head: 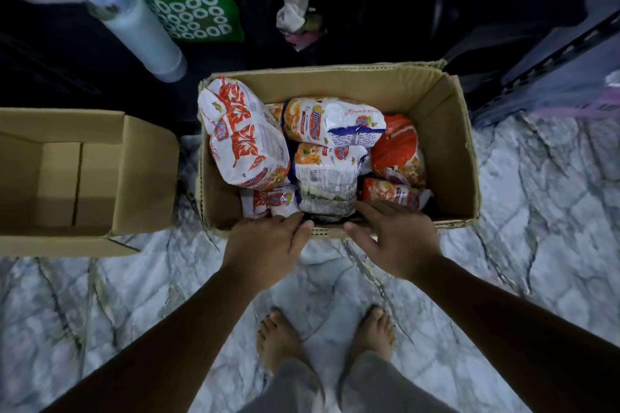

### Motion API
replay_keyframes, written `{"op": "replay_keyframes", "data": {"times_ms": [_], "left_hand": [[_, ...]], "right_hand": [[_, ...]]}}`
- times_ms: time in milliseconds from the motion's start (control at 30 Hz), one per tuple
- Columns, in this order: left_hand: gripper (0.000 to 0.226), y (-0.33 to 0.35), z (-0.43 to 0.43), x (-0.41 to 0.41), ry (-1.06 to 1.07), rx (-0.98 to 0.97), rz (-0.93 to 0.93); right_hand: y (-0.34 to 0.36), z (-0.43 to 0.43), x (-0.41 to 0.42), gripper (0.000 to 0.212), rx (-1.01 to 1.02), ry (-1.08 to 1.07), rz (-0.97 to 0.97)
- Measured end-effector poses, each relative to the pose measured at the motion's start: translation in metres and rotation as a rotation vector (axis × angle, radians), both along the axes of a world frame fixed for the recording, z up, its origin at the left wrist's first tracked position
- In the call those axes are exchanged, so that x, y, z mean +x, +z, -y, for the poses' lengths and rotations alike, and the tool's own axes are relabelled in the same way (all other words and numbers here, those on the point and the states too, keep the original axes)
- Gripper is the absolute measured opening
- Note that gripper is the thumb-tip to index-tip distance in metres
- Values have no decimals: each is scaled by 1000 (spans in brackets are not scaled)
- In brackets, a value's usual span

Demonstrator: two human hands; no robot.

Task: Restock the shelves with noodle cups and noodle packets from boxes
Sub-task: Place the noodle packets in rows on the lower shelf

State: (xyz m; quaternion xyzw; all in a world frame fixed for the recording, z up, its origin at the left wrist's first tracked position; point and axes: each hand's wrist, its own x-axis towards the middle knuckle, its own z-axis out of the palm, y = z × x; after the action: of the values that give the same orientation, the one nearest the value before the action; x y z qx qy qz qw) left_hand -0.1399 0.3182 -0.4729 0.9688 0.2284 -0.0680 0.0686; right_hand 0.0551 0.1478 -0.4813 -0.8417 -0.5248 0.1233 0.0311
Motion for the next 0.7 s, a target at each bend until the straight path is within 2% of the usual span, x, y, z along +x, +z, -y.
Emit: {"op": "replay_keyframes", "data": {"times_ms": [167, 400, 700], "left_hand": [[53, -4, -6, 2, -61, 24, 58], [57, -12, 0, -2, -8, 20, 91], [64, -16, 1, 0, 35, 104, 163]], "right_hand": [[-3, -1, -1, 55, 82, 10, 74], [-12, 0, -2, 56, 199, 23, 83], [-21, -4, -3, 62, 275, 6, 265]]}}
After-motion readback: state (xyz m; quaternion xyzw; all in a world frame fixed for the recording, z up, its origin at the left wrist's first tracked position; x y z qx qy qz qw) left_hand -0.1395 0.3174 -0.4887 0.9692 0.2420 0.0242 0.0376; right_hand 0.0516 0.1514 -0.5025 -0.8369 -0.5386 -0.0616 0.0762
